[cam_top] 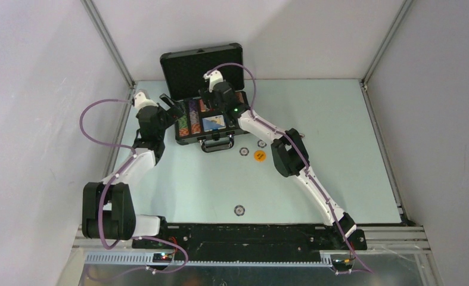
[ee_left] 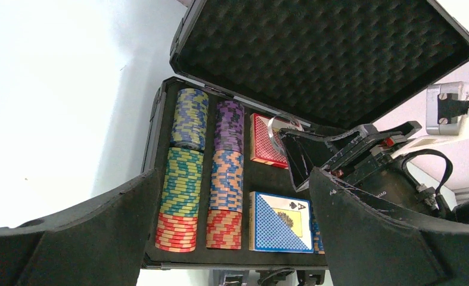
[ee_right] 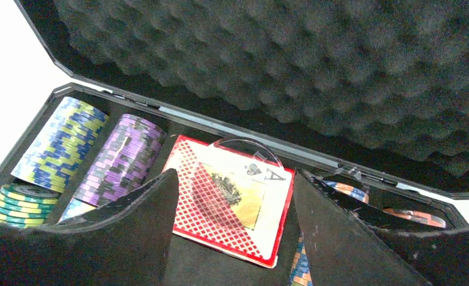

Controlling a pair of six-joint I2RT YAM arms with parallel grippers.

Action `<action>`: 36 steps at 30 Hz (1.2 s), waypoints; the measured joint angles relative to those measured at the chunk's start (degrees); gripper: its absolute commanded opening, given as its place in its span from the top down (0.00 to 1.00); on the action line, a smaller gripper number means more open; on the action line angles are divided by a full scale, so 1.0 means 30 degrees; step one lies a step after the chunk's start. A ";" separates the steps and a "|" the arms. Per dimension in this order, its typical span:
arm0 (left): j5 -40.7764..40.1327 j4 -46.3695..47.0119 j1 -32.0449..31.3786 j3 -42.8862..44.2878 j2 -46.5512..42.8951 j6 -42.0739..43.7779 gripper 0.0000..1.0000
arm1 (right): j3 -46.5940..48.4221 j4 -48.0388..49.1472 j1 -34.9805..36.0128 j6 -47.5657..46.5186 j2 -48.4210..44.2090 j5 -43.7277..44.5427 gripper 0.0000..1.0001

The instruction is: Pack up texas hold em set

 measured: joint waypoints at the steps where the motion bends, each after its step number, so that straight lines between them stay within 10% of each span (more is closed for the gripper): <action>1: 0.0066 0.0000 0.0015 0.0000 0.0015 0.0000 0.00 | 0.0029 0.0036 0.0015 -0.0051 0.0000 -0.0051 0.25; 19: 0.0357 0.0000 0.0168 0.0000 0.0160 -0.0160 0.00 | -0.4350 0.2018 0.0328 -0.0321 -0.2229 -0.0131 0.21; 36: 0.0911 0.0000 0.0219 0.0022 0.0219 -0.0131 0.00 | -1.8768 -0.4452 -0.2127 0.6914 -1.8863 0.3366 0.12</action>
